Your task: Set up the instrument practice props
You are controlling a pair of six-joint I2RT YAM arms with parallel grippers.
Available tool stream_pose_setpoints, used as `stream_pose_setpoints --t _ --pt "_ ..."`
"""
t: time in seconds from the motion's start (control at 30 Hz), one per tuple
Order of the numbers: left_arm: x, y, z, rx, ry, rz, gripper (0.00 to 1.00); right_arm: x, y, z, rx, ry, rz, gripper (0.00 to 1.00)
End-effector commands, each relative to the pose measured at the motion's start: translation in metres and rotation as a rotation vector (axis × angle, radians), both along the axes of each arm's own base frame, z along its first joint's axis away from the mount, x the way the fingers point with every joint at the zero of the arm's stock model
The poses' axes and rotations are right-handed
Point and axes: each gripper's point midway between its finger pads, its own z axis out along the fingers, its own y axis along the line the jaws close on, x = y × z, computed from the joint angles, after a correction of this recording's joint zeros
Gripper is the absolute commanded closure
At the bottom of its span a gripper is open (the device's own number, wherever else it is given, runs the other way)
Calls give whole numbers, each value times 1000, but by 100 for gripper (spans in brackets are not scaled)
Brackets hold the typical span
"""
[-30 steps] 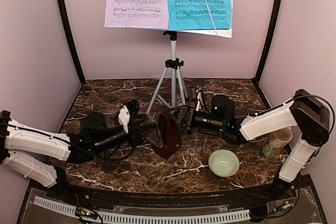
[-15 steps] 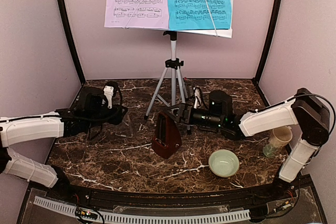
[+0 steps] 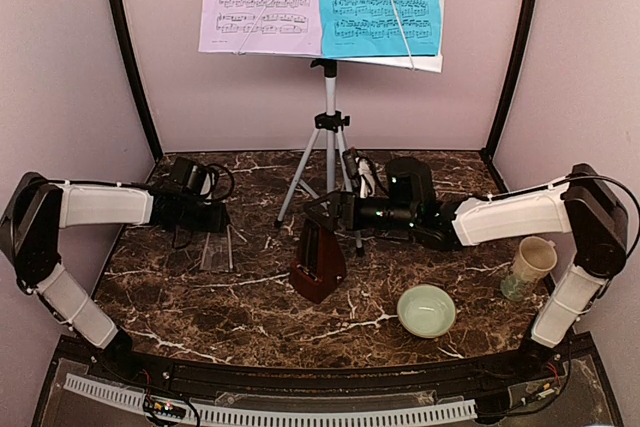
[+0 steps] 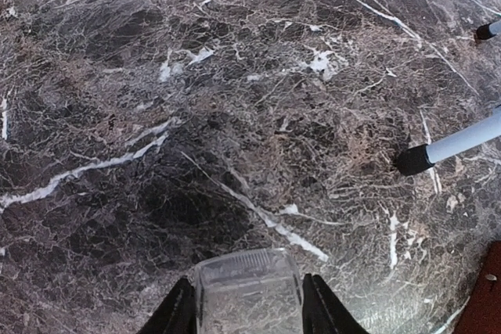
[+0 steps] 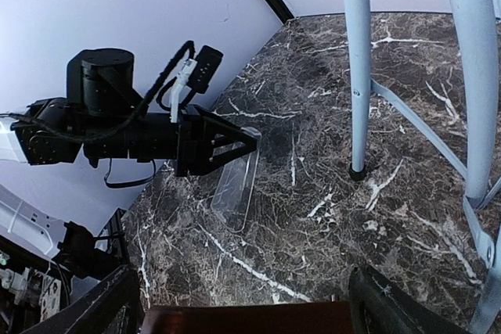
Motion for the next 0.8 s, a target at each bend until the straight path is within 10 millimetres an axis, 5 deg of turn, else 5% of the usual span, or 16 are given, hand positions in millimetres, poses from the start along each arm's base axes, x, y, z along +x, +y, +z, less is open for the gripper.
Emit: stream_pose_setpoints --t 0.0,0.17,0.4,0.67,0.77 --pt "11 0 -7 20 31 7 100 1 3 31 11 -78 23 6" --pt "20 6 -23 67 62 20 96 -2 -4 60 46 -126 7 5" --pt "22 3 3 16 7 16 56 -13 -26 80 53 -153 -23 4" --pt "0 0 46 -63 -111 -39 42 -30 -65 13 -99 -54 -91 9" --pt "-14 -23 47 -156 -141 -138 42 -34 -76 -12 -154 -14 -113 15"
